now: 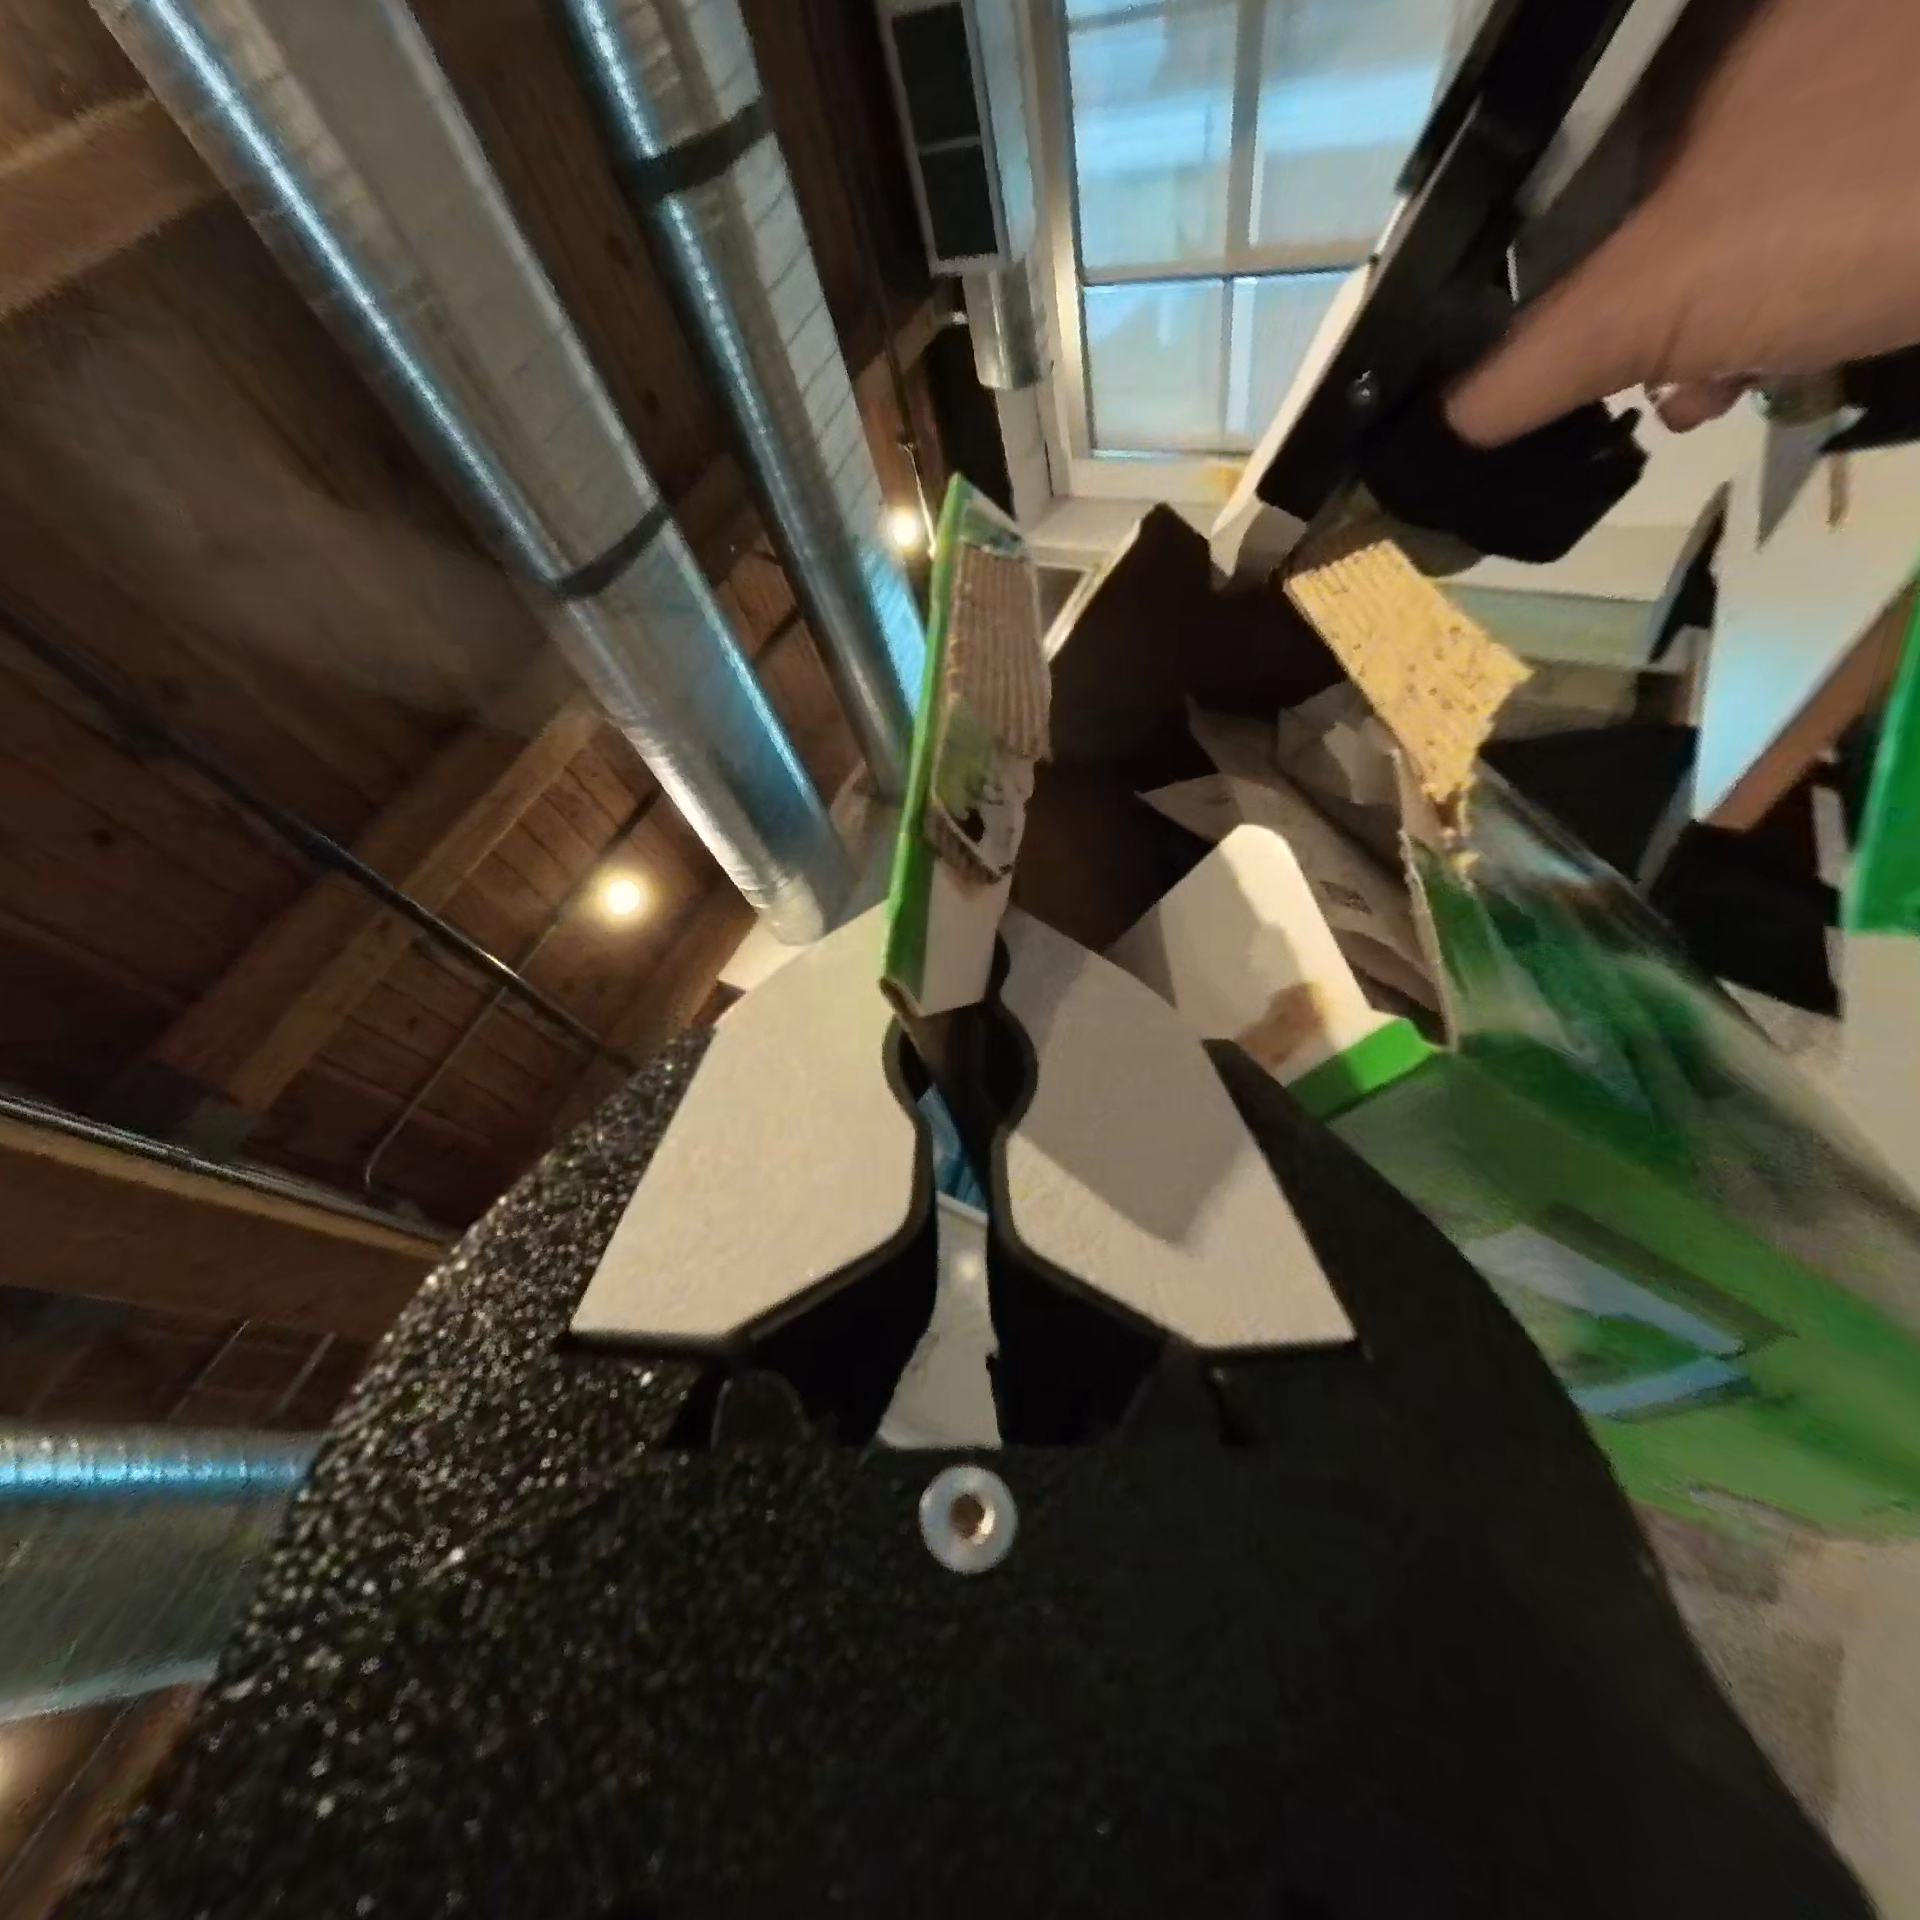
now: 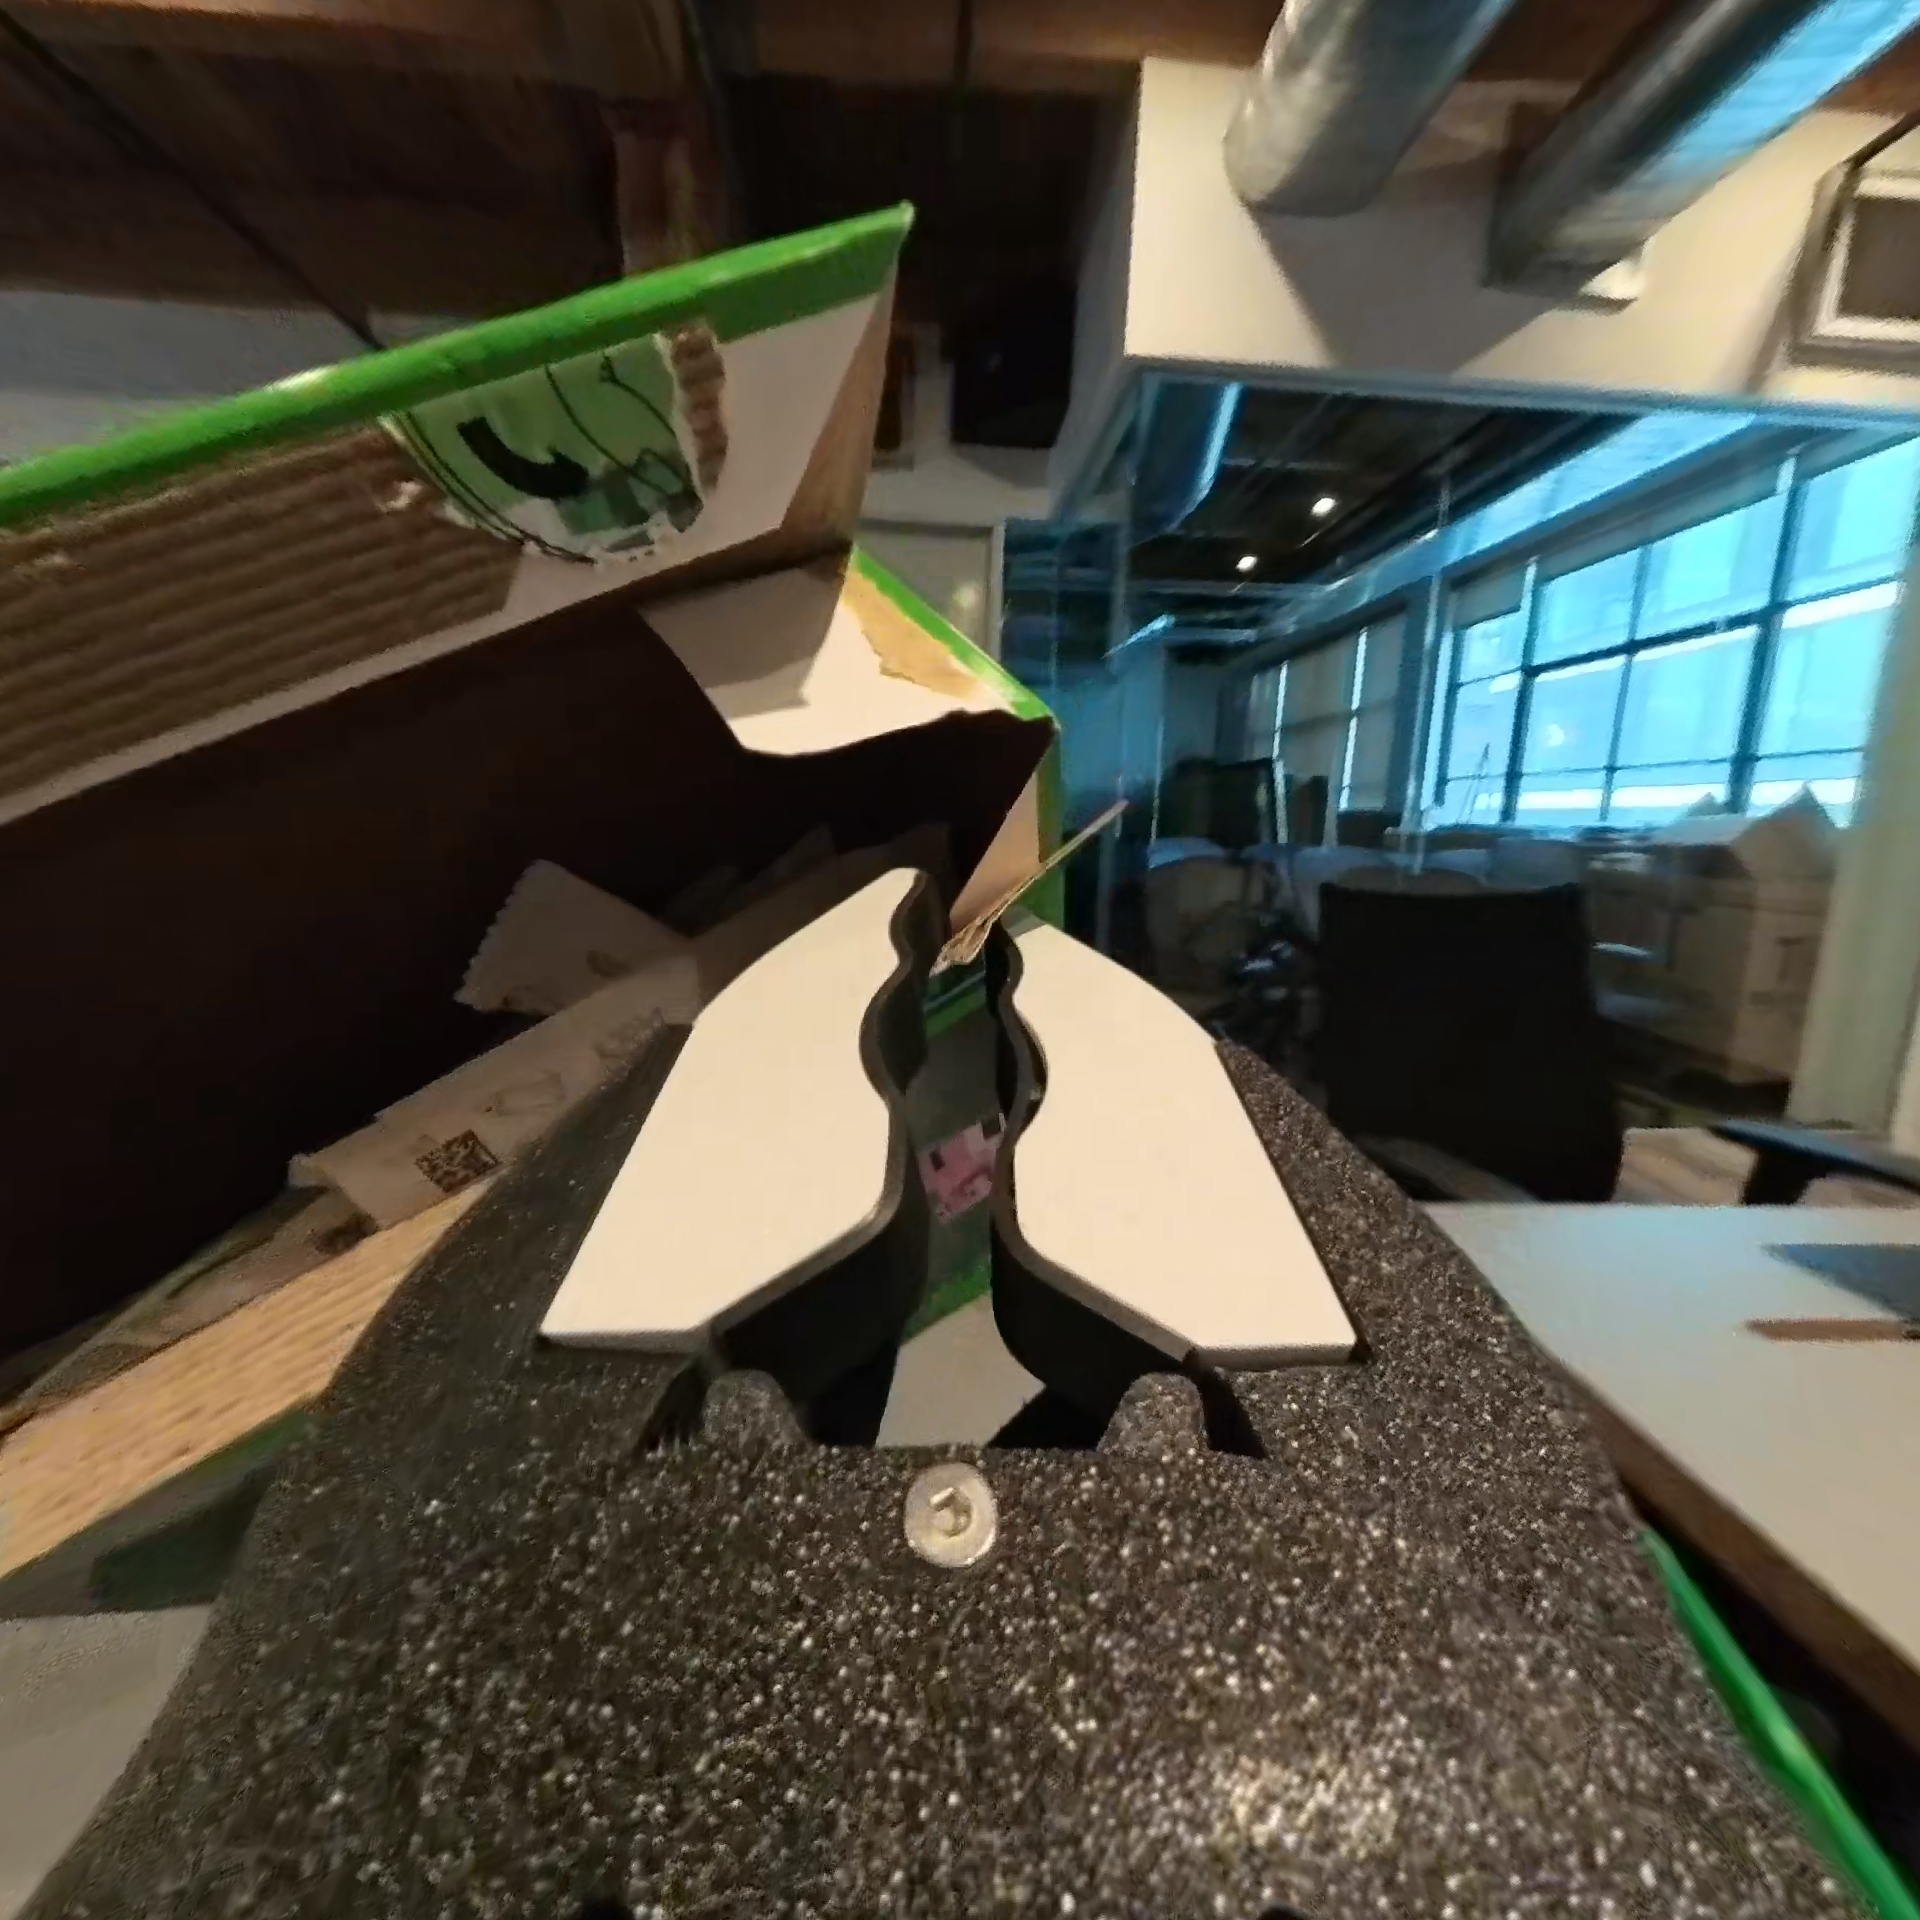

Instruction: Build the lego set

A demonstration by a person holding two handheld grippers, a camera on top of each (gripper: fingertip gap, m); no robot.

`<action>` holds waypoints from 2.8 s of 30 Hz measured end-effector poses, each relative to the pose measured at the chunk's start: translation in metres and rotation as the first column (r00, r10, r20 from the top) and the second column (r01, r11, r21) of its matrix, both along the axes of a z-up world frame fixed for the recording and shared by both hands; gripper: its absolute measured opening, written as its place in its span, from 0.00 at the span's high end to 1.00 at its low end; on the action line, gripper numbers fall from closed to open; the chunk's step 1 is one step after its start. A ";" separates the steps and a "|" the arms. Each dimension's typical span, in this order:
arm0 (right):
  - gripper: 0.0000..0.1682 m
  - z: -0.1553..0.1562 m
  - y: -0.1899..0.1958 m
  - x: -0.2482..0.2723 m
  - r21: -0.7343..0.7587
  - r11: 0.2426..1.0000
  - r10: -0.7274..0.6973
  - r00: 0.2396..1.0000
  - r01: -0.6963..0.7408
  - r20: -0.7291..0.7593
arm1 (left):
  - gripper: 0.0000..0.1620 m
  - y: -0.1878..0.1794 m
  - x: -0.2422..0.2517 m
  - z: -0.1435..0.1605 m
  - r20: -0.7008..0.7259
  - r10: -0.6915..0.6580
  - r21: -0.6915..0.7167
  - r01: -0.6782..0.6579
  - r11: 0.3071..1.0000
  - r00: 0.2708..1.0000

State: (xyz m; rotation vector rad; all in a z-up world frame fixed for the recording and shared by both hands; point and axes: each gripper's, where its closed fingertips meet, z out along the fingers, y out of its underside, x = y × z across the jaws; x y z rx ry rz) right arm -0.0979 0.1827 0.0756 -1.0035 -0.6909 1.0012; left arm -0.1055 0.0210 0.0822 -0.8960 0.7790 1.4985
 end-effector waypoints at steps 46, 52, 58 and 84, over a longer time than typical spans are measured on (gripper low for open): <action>0.69 -0.280 -0.152 0.069 0.103 0.910 0.282 0.781 -0.402 0.557 | 0.87 -0.093 0.000 -0.300 0.532 0.148 -0.443 0.126 0.887 0.834; 0.68 -0.295 -0.160 0.050 0.235 0.880 0.162 0.725 -0.414 0.669 | 0.48 -0.091 -0.009 -0.310 0.706 0.250 -0.443 0.138 0.886 0.663; 0.67 -0.298 -0.170 0.049 0.216 0.874 0.168 0.689 -0.435 0.705 | 0.54 -0.092 -0.004 -0.309 0.626 0.236 -0.459 0.107 0.882 0.743; 0.51 -0.274 -0.143 0.044 -0.179 0.811 0.549 0.620 -0.557 0.560 | 0.94 -0.137 -0.059 -0.168 0.927 0.090 -0.212 0.313 0.926 0.363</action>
